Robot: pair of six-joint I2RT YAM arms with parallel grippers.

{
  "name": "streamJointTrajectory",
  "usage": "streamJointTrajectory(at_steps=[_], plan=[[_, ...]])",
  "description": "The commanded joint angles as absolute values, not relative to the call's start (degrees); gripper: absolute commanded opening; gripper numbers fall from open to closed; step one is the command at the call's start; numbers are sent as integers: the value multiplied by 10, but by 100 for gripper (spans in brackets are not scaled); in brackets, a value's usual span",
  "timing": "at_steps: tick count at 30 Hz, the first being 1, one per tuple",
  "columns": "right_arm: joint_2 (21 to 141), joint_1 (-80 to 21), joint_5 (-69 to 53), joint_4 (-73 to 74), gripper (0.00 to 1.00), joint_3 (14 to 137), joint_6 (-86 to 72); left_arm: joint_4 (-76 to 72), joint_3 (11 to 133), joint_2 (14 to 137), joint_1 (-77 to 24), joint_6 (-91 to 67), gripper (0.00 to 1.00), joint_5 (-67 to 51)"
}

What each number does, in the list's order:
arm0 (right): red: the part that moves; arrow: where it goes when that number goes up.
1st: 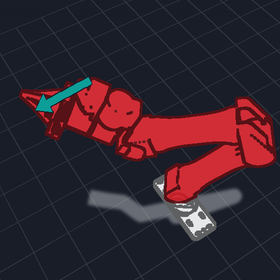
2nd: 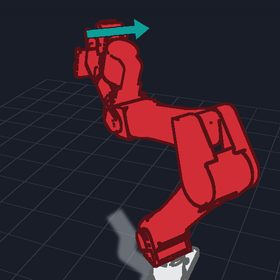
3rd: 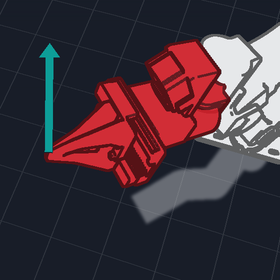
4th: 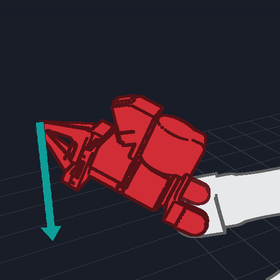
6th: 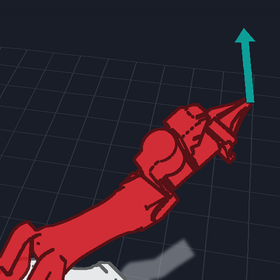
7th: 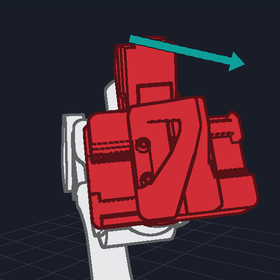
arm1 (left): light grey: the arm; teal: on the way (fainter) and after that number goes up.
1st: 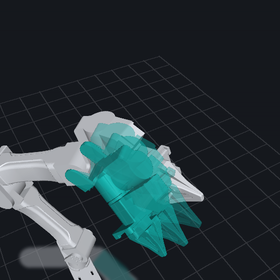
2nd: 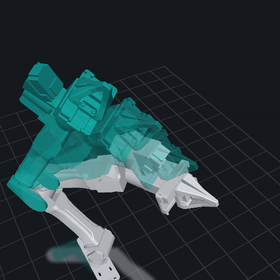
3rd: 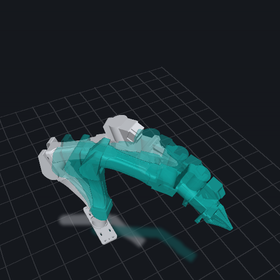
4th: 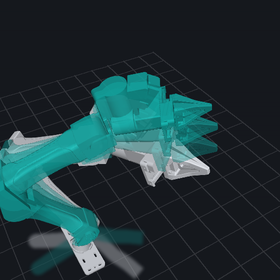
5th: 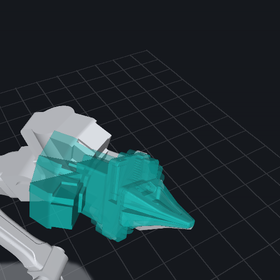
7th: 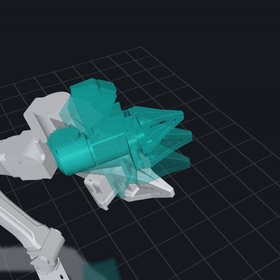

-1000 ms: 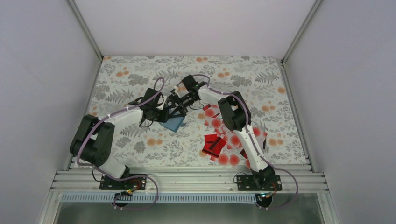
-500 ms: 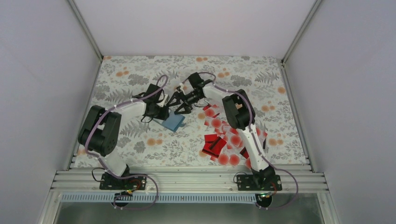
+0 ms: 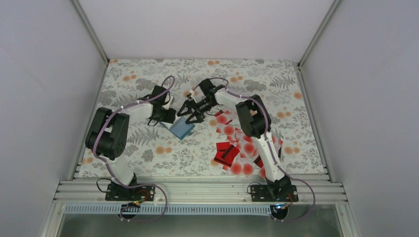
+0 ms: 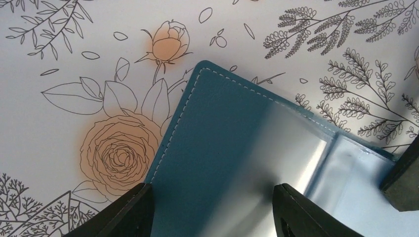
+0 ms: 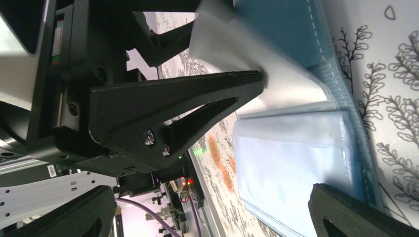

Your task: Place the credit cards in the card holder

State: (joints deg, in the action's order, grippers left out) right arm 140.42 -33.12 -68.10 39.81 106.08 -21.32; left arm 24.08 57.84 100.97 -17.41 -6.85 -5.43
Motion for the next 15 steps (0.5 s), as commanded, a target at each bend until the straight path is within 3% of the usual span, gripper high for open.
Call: streamJointTrajectory(at_steps=[1,6,15], plan=[[1401,-340,-601,448,99,1045,-200,255,582,1025,-172,-53,61,-51],[1370,-347,-632,454,98,1053,-179,260,575,1030,-172,-71,60,-59],[1302,-371,-592,467,94,995,-173,269,517,982,-173,-130,37,-105]])
